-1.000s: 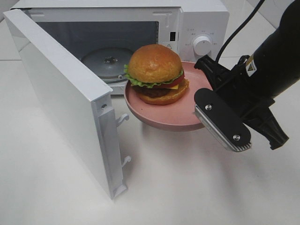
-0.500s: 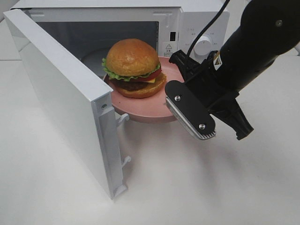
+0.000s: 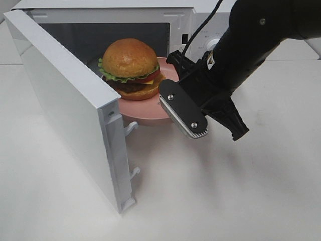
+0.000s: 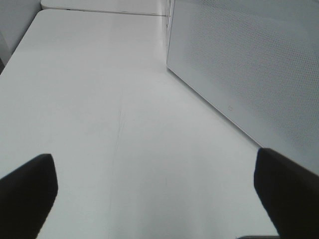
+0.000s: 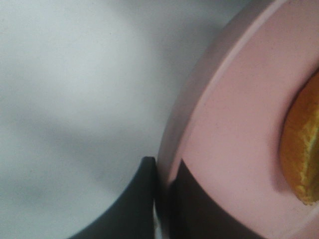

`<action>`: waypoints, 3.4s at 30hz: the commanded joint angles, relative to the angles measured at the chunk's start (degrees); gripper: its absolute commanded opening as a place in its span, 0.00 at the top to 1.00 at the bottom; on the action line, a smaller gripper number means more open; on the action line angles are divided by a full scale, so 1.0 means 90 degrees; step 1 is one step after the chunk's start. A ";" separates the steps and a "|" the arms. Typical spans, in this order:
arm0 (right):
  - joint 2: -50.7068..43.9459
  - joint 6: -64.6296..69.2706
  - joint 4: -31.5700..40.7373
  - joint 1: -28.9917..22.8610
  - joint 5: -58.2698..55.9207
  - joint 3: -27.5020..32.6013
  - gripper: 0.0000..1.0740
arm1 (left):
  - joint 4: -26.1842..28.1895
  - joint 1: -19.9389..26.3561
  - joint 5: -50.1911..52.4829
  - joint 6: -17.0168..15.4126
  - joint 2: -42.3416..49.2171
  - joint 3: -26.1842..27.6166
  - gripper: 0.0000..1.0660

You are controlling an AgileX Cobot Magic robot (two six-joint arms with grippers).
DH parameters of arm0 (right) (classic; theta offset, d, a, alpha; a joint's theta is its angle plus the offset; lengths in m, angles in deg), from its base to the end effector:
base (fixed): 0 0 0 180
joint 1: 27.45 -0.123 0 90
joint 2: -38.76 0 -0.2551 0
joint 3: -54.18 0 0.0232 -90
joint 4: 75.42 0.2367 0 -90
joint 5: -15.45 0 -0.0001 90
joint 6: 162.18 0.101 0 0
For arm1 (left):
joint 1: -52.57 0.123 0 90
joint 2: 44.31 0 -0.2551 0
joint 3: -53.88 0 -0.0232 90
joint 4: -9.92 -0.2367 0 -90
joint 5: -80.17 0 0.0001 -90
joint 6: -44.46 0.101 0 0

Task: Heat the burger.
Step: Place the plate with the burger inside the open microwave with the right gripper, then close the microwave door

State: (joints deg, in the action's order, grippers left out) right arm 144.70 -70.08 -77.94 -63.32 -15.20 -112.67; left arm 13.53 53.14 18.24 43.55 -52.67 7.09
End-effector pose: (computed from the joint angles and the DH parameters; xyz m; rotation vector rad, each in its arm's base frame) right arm 0.2760 0.1968 0.1862 -2.3648 1.2156 -0.3543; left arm 0.0184 -0.0054 0.2685 -0.0219 2.0426 -0.0790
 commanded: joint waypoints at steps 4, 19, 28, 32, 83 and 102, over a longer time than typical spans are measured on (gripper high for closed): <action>0.0280 0.0185 0.0006 0.0006 0.0446 -0.0477 1.00 | 0.0013 -0.0038 0.0070 0.0006 0.0070 0.0000 0.06; 0.1019 0.0465 -0.0032 0.0006 0.0439 -0.1324 1.00 | 0.0013 -0.0038 0.0070 0.0006 0.0070 0.0000 0.06; 0.1451 0.0910 -0.0216 0.0006 0.0439 -0.1853 1.00 | 0.0013 -0.0038 0.0070 0.0006 0.0070 0.0000 0.06; 0.1592 0.1184 -0.0363 0.0006 0.0433 -0.2005 1.00 | 0.0013 -0.0038 0.0070 0.0006 0.0070 0.0000 0.06; 0.3998 0.2578 -0.1394 0.0019 0.0433 -0.4813 0.95 | 0.0013 -0.0038 0.0070 0.0006 0.0070 0.0000 0.06; 0.3839 0.2922 -0.1324 0.0019 0.0643 -0.4596 0.57 | 0.0013 -0.0038 0.0070 0.0006 0.0070 0.0000 0.06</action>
State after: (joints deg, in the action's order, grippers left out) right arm 180.28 -44.41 -90.08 -63.26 -9.64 -154.61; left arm 13.53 53.14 18.24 43.55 -52.67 7.09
